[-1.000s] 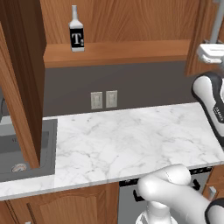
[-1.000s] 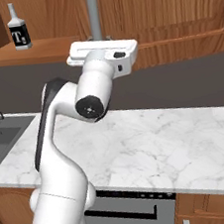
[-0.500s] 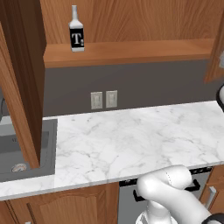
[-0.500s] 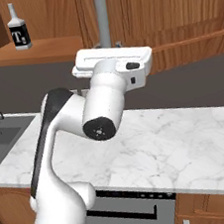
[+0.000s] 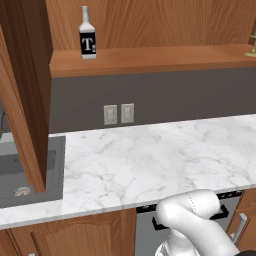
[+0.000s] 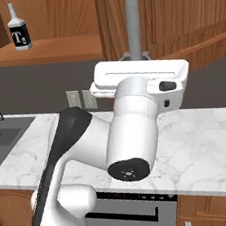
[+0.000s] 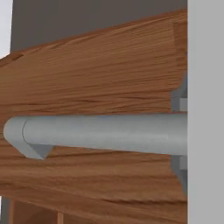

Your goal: Get the candle and the liquor from the cabinet and move them to the dining counter.

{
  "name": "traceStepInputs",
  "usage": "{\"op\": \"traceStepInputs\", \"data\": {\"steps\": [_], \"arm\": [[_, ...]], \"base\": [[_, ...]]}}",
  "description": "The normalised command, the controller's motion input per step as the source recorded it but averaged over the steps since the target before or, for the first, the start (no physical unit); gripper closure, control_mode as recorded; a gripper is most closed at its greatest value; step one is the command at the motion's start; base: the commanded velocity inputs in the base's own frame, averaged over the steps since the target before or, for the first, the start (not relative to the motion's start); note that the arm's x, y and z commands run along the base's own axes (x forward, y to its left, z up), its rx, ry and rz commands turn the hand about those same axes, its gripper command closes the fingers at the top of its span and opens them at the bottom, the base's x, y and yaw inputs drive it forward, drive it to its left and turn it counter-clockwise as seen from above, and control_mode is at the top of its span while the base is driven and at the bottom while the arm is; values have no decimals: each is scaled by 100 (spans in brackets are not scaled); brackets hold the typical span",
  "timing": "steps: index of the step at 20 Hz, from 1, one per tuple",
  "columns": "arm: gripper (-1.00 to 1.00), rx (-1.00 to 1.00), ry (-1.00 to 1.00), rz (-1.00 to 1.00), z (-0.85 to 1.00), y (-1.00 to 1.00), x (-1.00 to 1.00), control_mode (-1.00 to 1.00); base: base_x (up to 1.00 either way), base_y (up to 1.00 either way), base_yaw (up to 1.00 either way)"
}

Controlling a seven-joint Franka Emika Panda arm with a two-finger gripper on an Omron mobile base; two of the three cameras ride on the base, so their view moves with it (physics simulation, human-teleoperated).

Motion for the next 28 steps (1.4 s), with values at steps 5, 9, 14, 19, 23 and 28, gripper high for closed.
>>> {"op": "traceStepInputs", "data": {"steps": [5,9,14,19,23,28], "arm": [[100,0,1,0,0,-59,-79,-100],[100,0,0,0,0,-31,-58,-100],[100,0,0,0,0,0,-25,-100],[-100,0,0,0,0,0,-24,-100],[-100,0,0,0,0,0,-24,-100],[-100,0,0,0,0,0,-58,-100]], "base": [[0,0,0],[0,0,0],[0,0,0],[0,0,0],[0,0,0],[0,0,0]]}}
